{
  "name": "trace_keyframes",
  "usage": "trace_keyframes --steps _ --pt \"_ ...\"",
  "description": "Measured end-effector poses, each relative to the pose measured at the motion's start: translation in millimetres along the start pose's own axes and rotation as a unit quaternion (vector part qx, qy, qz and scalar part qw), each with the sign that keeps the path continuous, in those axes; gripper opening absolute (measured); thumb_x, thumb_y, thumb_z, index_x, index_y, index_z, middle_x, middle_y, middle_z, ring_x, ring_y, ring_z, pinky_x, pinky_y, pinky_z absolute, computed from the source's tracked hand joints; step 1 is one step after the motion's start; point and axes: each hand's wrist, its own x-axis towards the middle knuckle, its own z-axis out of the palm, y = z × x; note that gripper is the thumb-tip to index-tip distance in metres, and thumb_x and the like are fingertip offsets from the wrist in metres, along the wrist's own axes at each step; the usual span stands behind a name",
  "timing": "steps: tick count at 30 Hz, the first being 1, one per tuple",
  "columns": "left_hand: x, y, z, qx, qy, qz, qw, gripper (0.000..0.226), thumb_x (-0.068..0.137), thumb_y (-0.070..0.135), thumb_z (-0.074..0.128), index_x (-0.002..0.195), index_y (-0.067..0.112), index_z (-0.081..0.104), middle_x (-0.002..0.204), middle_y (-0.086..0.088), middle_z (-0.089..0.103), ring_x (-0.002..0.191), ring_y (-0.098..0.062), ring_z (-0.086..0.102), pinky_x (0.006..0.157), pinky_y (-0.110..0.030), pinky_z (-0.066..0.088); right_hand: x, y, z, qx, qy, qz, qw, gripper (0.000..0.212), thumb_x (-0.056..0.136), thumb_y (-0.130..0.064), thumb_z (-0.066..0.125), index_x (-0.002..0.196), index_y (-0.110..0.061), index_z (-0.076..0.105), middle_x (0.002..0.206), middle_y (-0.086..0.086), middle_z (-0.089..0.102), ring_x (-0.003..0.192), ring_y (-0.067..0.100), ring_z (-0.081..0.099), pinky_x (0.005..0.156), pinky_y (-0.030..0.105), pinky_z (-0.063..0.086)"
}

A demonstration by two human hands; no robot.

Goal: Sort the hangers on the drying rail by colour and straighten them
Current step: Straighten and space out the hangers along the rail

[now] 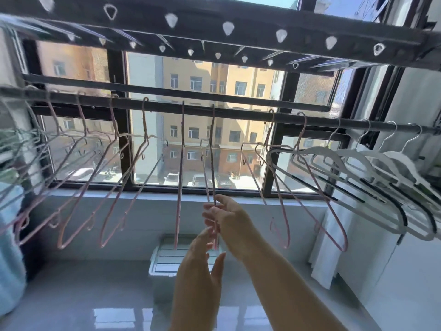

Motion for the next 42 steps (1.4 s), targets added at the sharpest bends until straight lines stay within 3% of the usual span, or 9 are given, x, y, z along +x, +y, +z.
trace_keyframes --steps 4,9,17,24,32,35,38,40,42 --pt "11 -5 7 0.017 0.016 0.013 1.000 0.050 0.070 -0.001 0.072 0.115 0.017 0.060 0.082 0.023 0.057 0.086 0.002 0.060 0.072 -0.019 0.052 12 3 3 0.126 0.028 -0.007 0.992 0.027 0.091 0.008 0.032 0.096 -0.006 0.055 0.076 0.004 0.049 0.066 0.010 0.048 0.064 0.023 0.042" --pt "13 -6 15 0.024 0.018 0.038 0.999 0.055 0.070 -0.001 0.073 0.116 0.025 0.059 0.079 0.006 0.071 0.071 0.000 0.063 0.071 -0.005 0.047 15 8 -5 0.184 0.056 -0.029 0.981 0.036 0.088 0.013 0.029 0.091 -0.010 0.057 0.063 -0.002 0.042 0.051 0.006 0.036 0.048 0.016 0.030" --pt "11 -1 27 -0.006 0.001 0.070 0.998 0.073 0.074 0.005 0.071 0.125 0.043 0.034 0.080 0.012 0.069 0.078 0.004 0.060 0.069 -0.003 0.046 9 11 -24 0.219 0.079 -0.040 0.972 0.038 0.088 0.014 0.029 0.084 -0.010 0.058 0.063 0.000 0.043 0.050 0.006 0.036 0.050 0.018 0.028" --pt "7 -4 34 0.006 -0.027 0.088 0.996 0.056 0.072 0.005 0.073 0.119 0.029 0.054 0.075 0.013 0.069 0.068 0.004 0.061 0.066 0.002 0.043 -1 13 -32 0.227 0.089 -0.035 0.969 0.033 0.089 0.013 0.029 0.092 -0.004 0.058 0.065 0.002 0.041 0.052 0.008 0.035 0.052 0.020 0.028" --pt "3 -5 30 0.003 -0.056 0.074 0.996 0.066 0.076 0.009 0.070 0.124 0.042 0.040 0.086 0.014 0.070 0.072 0.011 0.062 0.075 -0.003 0.047 -2 14 -35 0.223 0.097 -0.017 0.970 0.031 0.092 0.009 0.033 0.103 -0.005 0.059 0.079 0.007 0.053 0.064 0.012 0.051 0.061 0.020 0.046" --pt "-2 -8 22 0.001 -0.041 0.077 0.996 0.064 0.073 0.009 0.073 0.122 0.039 0.046 0.092 0.019 0.064 0.081 0.020 0.056 0.077 0.003 0.040 -3 15 -35 0.155 0.109 -0.018 0.982 0.032 0.094 0.005 0.035 0.119 -0.002 0.053 0.089 0.006 0.058 0.071 0.012 0.055 0.064 0.019 0.050" --pt "-3 -6 1 0.034 0.058 0.144 0.987 0.035 0.077 0.025 0.062 0.111 0.032 0.054 0.097 0.022 0.057 0.087 0.004 0.054 0.079 -0.002 0.041 -9 13 -33 -0.063 0.154 -0.043 0.985 0.037 0.096 -0.009 0.041 0.133 -0.006 0.044 0.112 0.005 0.059 0.092 0.011 0.057 0.076 0.015 0.049" --pt "0 -5 -16 0.046 0.134 0.167 0.976 0.032 0.079 0.030 0.051 0.110 0.028 0.053 0.104 0.017 0.051 0.093 0.003 0.046 0.085 -0.006 0.038 -17 11 -28 -0.244 0.220 -0.104 0.939 0.048 0.095 -0.019 0.044 0.141 -0.012 0.032 0.135 0.005 0.047 0.119 0.015 0.046 0.098 0.021 0.037" --pt "5 -7 -30 0.054 0.184 0.147 0.970 0.038 0.080 0.031 0.056 0.116 0.020 0.052 0.114 0.008 0.047 0.106 -0.002 0.040 0.095 -0.006 0.031 -25 4 -17 -0.302 0.250 -0.192 0.900 0.051 0.093 -0.020 0.047 0.141 -0.016 0.030 0.142 0.001 0.037 0.132 0.014 0.032 0.104 0.017 0.022"
